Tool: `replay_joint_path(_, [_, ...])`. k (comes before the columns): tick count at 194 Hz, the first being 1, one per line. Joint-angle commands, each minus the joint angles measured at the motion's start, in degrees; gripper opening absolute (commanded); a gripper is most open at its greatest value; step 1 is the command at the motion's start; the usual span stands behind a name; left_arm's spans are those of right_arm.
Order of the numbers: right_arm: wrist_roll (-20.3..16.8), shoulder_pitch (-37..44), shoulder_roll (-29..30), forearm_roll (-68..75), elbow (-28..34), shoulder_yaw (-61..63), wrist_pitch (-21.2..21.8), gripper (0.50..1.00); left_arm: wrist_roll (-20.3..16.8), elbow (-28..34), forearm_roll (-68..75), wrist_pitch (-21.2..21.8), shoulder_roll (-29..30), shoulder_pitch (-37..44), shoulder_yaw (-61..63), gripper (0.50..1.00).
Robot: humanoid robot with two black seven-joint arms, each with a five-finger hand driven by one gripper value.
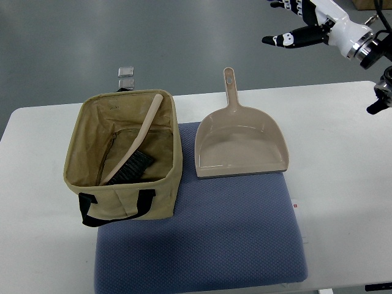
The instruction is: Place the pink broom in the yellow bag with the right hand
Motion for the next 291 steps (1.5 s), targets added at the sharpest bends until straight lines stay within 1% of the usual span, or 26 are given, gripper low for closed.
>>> replay_joint_path(1, [0.00, -2.00, 0.41, 8.82, -5.30, 0.00, 0.15, 0.891, 0.01, 0.00, 0.00, 0.00, 0.00, 0.03, 0.00, 1.000])
replay_joint_path(26, [-0.18, -4.99, 2.70, 17.17, -10.30, 0.00, 0.23, 0.893, -0.08, 0.00, 0.00, 0.00, 0.00, 0.03, 0.00, 1.000])
replay_joint_path(45, [-0.35, -7.36, 4.28, 22.35, -12.50, 0.00, 0.41, 0.895, 0.01, -0.08, 0.00, 0.00, 0.00, -0.06, 0.00, 1.000])
replay_joint_path(81, [-0.44, -10.35, 6.48, 28.95, -12.94, 0.26, 0.41, 0.923, 0.01, 0.00, 0.00, 0.00, 0.00, 0.03, 0.00, 1.000])
replay_joint_path(107, [-0.44, -11.58, 8.15, 30.53, -14.09, 2.01, 0.41, 0.930, 0.01, 0.00, 0.00, 0.00, 0.00, 0.03, 0.00, 1.000])
replay_joint_path(134, [-0.61, -12.99, 9.91, 31.85, -14.79, 4.74, 0.41, 0.930, 0.01, 0.00, 0.00, 0.00, 0.00, 0.03, 0.00, 1.000])
replay_joint_path(170, [-0.44, -15.45, 11.93, 35.36, -14.79, 5.18, 0.41, 0.930, -0.08, 0.00, 0.00, 0.00, 0.00, 0.03, 0.00, 1.000])
replay_joint_path(224, [-0.26, -16.06, 12.37, 35.54, -14.79, 6.59, 0.23, 0.930, 0.01, 0.00, 0.00, 0.00, 0.00, 0.03, 0.00, 1.000])
replay_joint_path(239, [-0.70, -16.33, 12.46, 35.28, -14.79, 7.64, 0.50, 0.930, 0.01, 0.00, 0.00, 0.00, 0.00, -0.06, 0.00, 1.000])
replay_joint_path(247, [-1.93, -16.33, 12.37, 35.28, -14.79, 7.99, 0.59, 0.930, -0.08, 0.00, 0.00, 0.00, 0.00, -0.06, 0.00, 1.000])
replay_joint_path(253, [-3.87, -16.24, 12.37, 35.37, -14.79, 8.08, 1.02, 0.930, 0.01, 0.00, 0.00, 0.00, 0.00, -0.06, 0.00, 1.000])
replay_joint_path(256, [-5.44, -16.24, 12.37, 35.54, -14.79, 8.17, 1.37, 0.930, 0.01, 0.00, 0.00, 0.00, 0.00, 0.03, 0.00, 1.000])
replay_joint_path(258, [-5.45, -16.24, 12.37, 35.54, -14.79, 8.17, 1.38, 0.930, 0.01, 0.00, 0.00, 0.00, 0.00, 0.03, 0.00, 1.000])
replay_joint_path(259, [-6.23, -16.24, 12.37, 35.54, -14.79, 8.34, 1.64, 0.930, 0.01, 0.00, 0.00, 0.00, 0.00, -0.05, 0.00, 1.000])
replay_joint_path(267, [-9.13, -16.24, 12.54, 35.63, -14.79, 9.57, 2.34, 0.930, 0.01, 0.00, 0.00, 0.00, 0.00, -0.05, 0.00, 1.000])
replay_joint_path(273, [-10.54, -16.24, 12.98, 35.54, -14.79, 10.98, 2.52, 0.930, 0.01, 0.00, 0.00, 0.00, 0.00, -0.05, 0.00, 1.000])
replay_joint_path(280, [-11.25, -16.33, 13.51, 35.54, -14.79, 12.03, 2.61, 0.930, 0.01, 0.00, 0.00, 0.00, 0.00, 0.03, 0.00, 1.000])
replay_joint_path(291, [-11.34, -16.42, 14.04, 35.54, -14.79, 12.92, 2.69, 0.930, 0.01, 0.00, 0.00, 0.00, 0.00, -0.06, 0.00, 1.000])
